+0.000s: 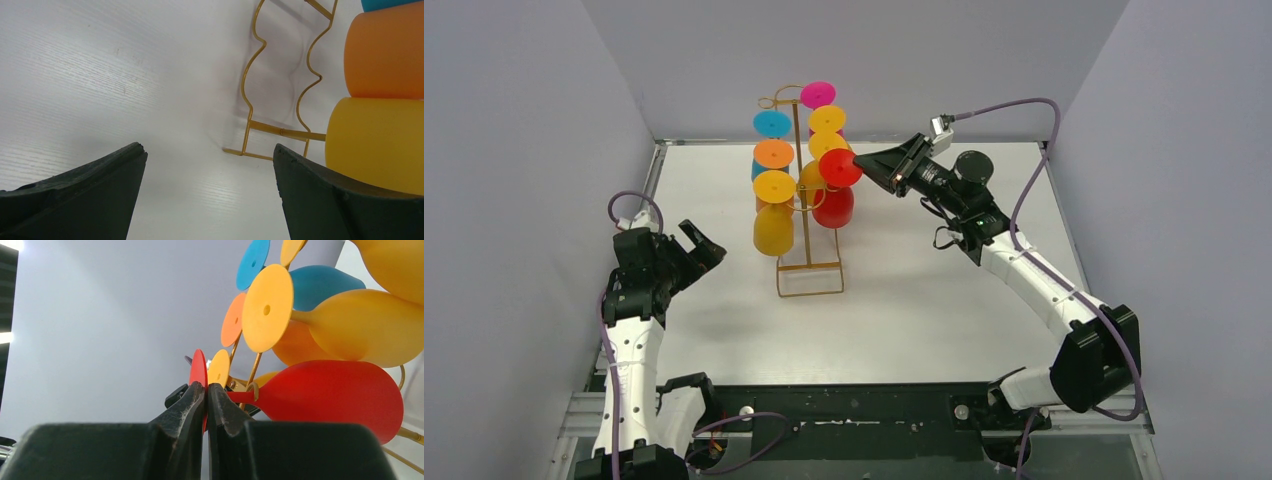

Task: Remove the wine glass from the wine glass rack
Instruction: Pick up the wine glass from the wine rack.

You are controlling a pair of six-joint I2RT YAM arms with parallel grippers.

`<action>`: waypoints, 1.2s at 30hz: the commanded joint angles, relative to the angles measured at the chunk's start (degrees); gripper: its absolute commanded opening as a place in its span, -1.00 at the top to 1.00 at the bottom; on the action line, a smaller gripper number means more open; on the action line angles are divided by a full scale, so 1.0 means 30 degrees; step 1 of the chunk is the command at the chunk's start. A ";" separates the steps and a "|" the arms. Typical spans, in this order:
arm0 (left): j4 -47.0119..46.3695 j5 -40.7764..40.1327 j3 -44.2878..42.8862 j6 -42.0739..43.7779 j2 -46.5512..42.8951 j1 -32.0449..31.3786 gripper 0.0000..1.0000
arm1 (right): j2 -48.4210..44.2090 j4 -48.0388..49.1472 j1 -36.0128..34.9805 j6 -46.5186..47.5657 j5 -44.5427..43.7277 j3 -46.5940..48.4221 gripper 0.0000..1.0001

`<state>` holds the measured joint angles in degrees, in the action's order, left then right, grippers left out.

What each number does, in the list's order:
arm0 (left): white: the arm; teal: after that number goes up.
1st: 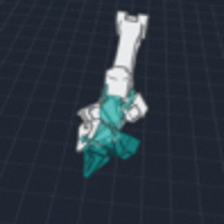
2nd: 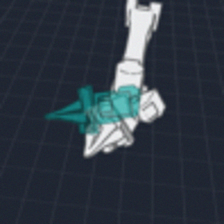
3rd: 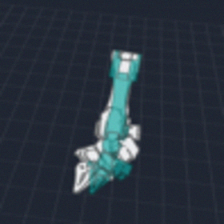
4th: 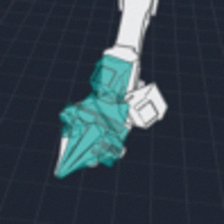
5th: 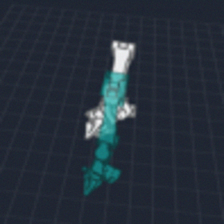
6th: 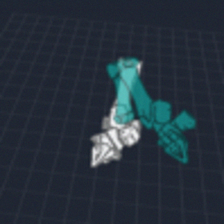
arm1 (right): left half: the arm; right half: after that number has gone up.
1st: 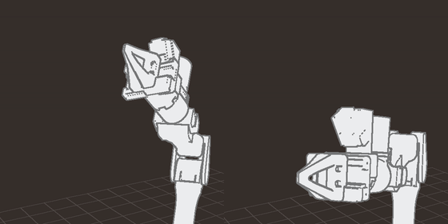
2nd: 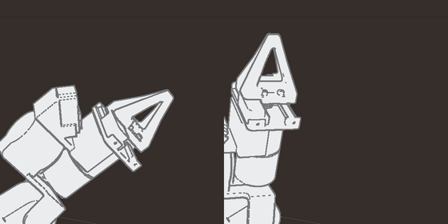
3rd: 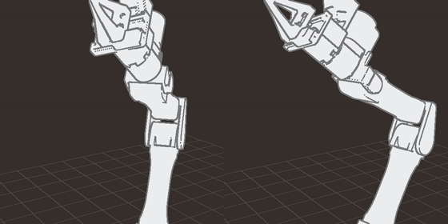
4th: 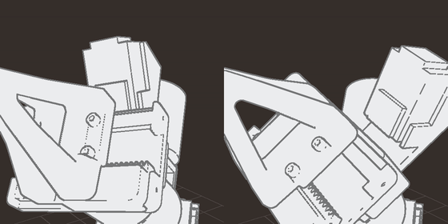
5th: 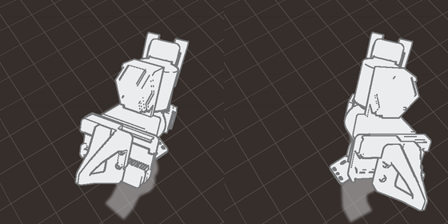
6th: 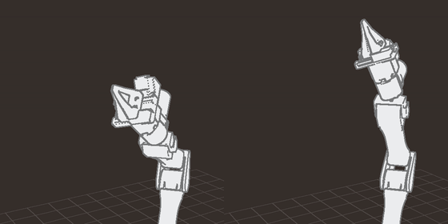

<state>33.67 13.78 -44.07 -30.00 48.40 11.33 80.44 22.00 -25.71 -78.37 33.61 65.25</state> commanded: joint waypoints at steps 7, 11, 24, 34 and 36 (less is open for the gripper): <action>-0.0165 0.0314 -0.0960 0.0058 -0.0327 -0.0086 -0.95 | -0.0803 0.0043 0.0288 0.0208 -0.0940 0.0164 1.00; 0.0051 0.0205 -0.1242 0.0142 -0.0412 -0.0086 -0.95 | -0.0770 0.0016 0.0288 0.0429 -0.1093 0.0084 1.00; 0.0580 0.0111 -0.1674 0.0545 -0.0776 -0.0228 -0.95 | -0.1815 -0.0006 0.0222 0.0809 -0.1866 -0.1106 1.00; 0.1510 0.0079 -0.2416 0.1363 -0.1408 -0.0399 -0.95 | -0.2360 -0.0428 0.0377 0.0812 -0.2002 -0.1452 1.00; 0.1866 -0.0012 -0.2620 0.1711 -0.1647 -0.0506 -0.95 | -0.2634 -0.0881 0.0380 0.1154 -0.2178 -0.1504 1.00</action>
<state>37.65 13.76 -48.16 -27.75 45.41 10.48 76.47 18.26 -25.04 -76.88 29.21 61.04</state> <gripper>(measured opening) 0.974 0.061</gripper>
